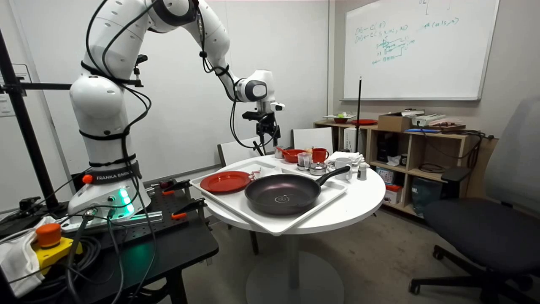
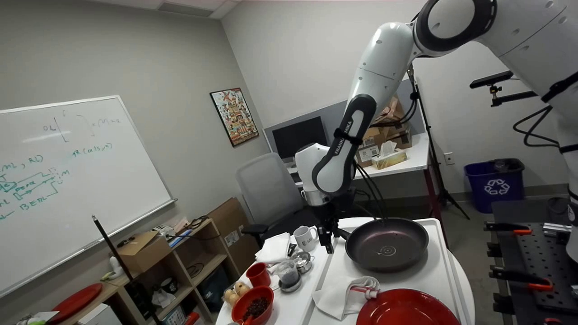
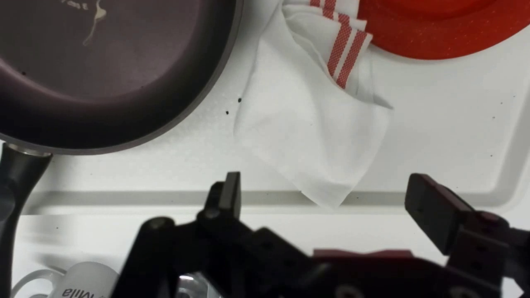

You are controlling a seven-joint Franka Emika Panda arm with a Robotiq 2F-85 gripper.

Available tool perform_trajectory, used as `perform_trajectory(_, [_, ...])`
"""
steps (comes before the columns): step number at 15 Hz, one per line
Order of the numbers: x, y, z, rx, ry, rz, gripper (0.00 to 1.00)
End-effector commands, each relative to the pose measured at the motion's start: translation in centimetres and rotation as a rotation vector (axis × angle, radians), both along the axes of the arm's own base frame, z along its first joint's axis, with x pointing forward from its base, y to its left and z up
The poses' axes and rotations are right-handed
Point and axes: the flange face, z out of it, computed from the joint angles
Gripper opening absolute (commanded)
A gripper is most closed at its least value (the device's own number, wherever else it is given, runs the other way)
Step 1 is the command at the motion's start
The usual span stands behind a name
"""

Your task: Use the white towel to wipe the pan

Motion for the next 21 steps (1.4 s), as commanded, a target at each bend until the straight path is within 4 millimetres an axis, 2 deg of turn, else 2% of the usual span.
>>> perform_trajectory(1, [2.1,0.0,-2.9,0.02,-0.017,-0.01,1.0])
perform_trajectory(4, [2.3,0.6,-5.7,0.015,0.028,0.01,1.0])
perform_trajectory(9, [1.8,1.8,-8.9,-0.018,0.092,0.066,1.0])
perform_trajectory(14, [0.9,3.7,-10.2,-0.046,0.148,0.16,1.0])
perform_trajectory(21, [0.5,3.8,-11.8,-0.1,0.286,0.185,1.0])
